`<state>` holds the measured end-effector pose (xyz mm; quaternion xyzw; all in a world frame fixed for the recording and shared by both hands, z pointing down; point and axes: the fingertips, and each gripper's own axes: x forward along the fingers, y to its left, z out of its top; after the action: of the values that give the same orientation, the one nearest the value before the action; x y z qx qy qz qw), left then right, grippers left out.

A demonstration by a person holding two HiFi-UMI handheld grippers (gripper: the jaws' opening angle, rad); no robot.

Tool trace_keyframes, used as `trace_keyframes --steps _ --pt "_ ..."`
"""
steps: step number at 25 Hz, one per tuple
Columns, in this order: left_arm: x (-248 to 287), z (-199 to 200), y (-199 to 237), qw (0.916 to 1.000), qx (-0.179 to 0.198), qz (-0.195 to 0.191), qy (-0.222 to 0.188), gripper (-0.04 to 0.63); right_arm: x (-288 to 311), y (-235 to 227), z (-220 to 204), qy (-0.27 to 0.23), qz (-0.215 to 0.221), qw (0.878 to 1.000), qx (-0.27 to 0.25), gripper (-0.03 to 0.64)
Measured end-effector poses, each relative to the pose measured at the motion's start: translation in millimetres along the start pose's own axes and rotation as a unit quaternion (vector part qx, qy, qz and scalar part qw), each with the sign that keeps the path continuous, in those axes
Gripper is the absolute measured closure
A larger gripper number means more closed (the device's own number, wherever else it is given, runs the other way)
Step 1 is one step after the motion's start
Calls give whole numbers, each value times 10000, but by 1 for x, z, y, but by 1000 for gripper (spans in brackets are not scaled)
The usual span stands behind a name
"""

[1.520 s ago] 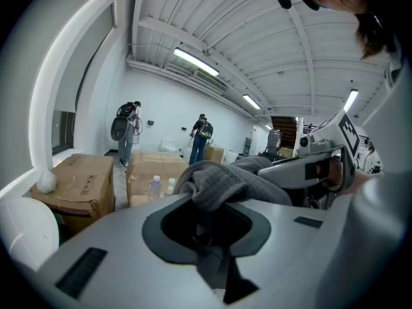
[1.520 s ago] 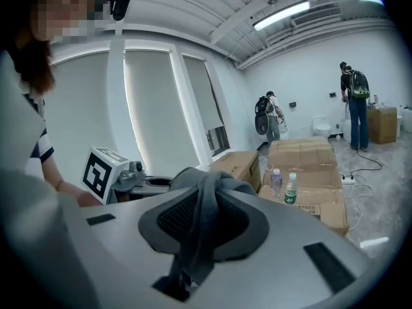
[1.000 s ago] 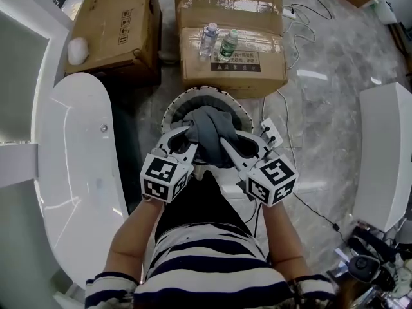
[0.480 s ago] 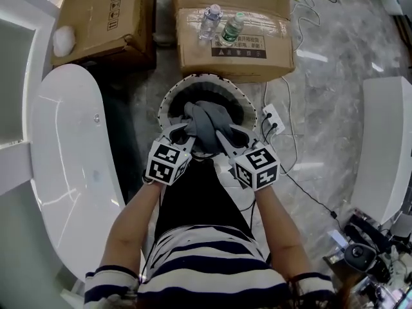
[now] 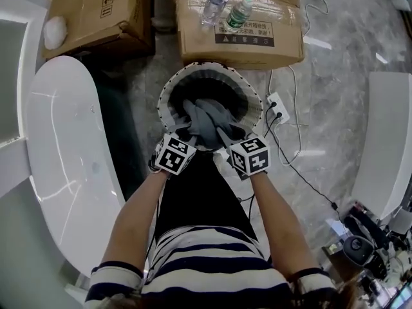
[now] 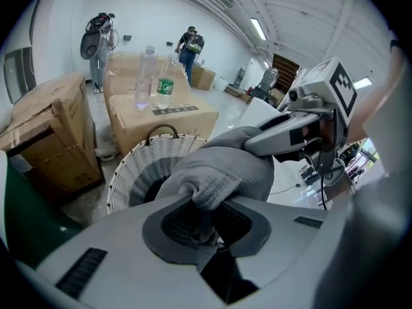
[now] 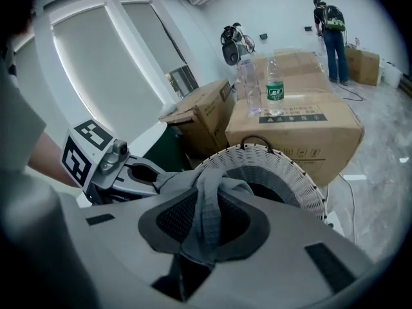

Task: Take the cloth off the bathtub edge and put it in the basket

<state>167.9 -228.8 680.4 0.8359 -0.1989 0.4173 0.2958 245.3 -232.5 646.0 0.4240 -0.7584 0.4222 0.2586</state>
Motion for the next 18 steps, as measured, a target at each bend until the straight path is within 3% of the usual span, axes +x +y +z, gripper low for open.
trace_keyframes --steps 4,11,18 --pt "14 -18 -1 9992 -201 -203 263 528 13 -6 -16 186 -3 9998 92 529" --pt "25 -32 5 9974 -216 -261 634 526 25 -11 -30 430 -84 9988 240 526" --pt "28 -42 13 9945 187 198 1007 508 25 -21 -34 455 -427 9974 360 525"
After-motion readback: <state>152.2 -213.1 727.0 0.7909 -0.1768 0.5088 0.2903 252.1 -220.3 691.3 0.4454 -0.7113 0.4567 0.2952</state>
